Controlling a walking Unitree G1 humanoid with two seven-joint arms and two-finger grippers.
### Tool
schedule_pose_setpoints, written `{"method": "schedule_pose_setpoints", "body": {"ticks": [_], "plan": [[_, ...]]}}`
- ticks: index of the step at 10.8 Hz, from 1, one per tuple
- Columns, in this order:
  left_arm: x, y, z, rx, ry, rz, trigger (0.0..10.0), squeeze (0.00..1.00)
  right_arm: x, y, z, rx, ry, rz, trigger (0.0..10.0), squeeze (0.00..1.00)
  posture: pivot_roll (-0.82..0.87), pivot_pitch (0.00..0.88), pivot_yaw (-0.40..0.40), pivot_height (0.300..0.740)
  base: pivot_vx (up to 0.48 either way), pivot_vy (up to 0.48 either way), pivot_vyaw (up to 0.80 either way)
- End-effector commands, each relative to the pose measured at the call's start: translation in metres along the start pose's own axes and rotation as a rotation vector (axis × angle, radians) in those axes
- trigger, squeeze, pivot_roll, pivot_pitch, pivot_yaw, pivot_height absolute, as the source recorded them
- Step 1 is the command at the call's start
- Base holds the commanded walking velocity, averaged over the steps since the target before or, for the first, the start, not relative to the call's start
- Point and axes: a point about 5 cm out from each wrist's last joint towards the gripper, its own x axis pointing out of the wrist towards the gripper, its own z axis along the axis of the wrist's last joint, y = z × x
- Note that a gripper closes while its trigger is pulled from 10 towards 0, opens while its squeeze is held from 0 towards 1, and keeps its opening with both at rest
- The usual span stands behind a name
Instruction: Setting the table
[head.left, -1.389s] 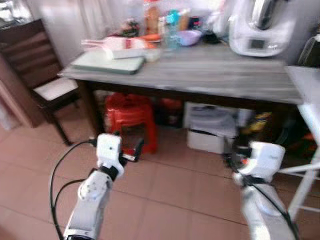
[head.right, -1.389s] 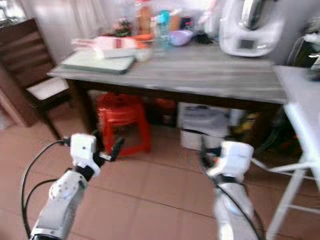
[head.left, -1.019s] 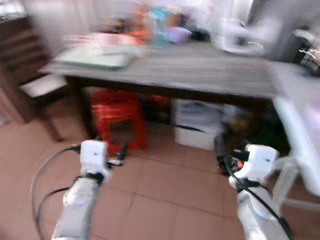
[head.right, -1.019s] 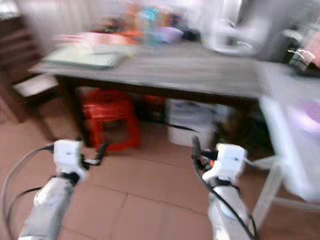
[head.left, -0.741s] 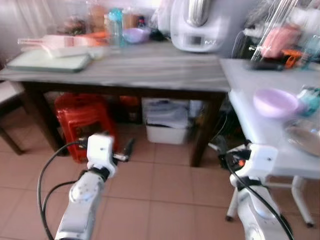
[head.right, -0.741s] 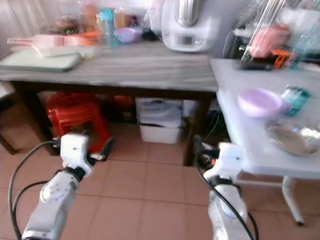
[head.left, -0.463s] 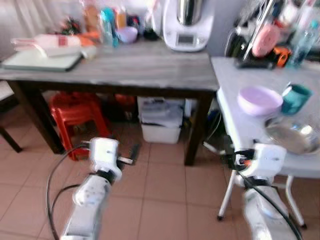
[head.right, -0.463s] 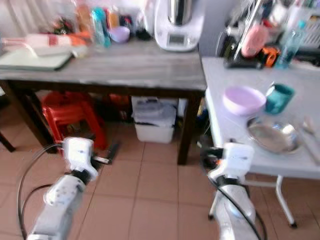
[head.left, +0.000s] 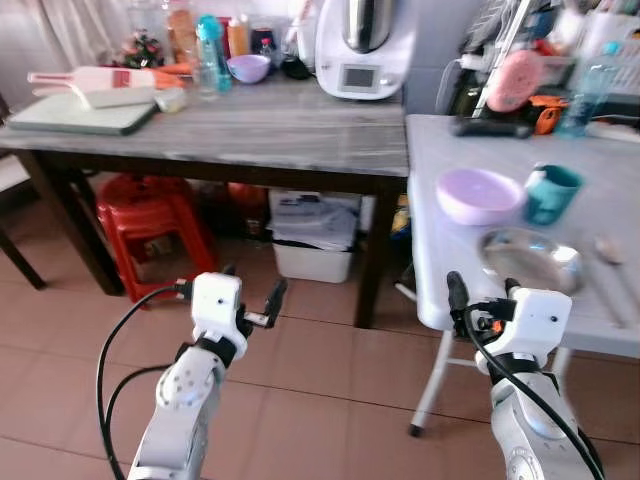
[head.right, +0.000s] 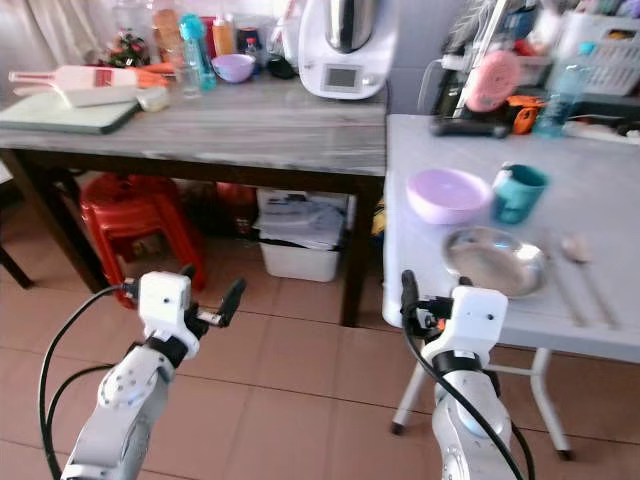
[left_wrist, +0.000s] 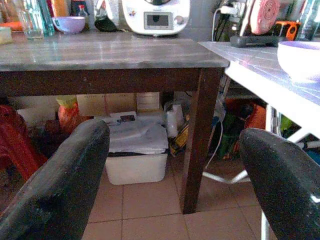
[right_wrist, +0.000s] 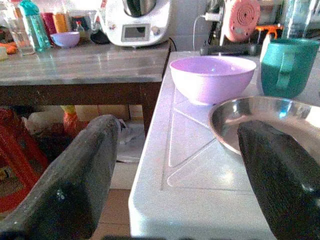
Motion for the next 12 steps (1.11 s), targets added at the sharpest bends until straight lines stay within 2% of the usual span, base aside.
{"method": "schedule_pose_setpoints", "body": {"ticks": [1,4,10,12], "plan": [[-0.0006,0.0053,-0.0002,0.013,0.006,0.017,10.0,0.0,0.0027,0.0047,0.0047,0.004,-0.016,0.016,10.0,0.0,-0.05,0.0,-0.01,0.74,0.0,-0.311,0.0],[-0.0008,0.0049,-0.0024,0.012,0.014,0.014,10.0,0.0,0.0104,0.0007,0.0091,-0.006,-0.031,0.015,10.0,0.0,-0.05,0.0,-0.009,0.74,0.0,-0.318,0.0],[0.0019,0.0041,-0.0027,0.019,0.022,-0.003,10.0,0.0,0.0072,0.0017,0.0044,-0.003,-0.021,0.002,10.0,0.0,-0.05,0.0,0.007,0.74,0.0,-0.337,0.0],[0.0032,0.0025,-0.0001,0.006,-0.006,-0.008,10.0,0.0,0.0071,0.0036,0.002,0.004,-0.013,0.002,10.0,0.0,-0.04,0.0,-0.006,0.74,0.0,0.0,0.0]]}}
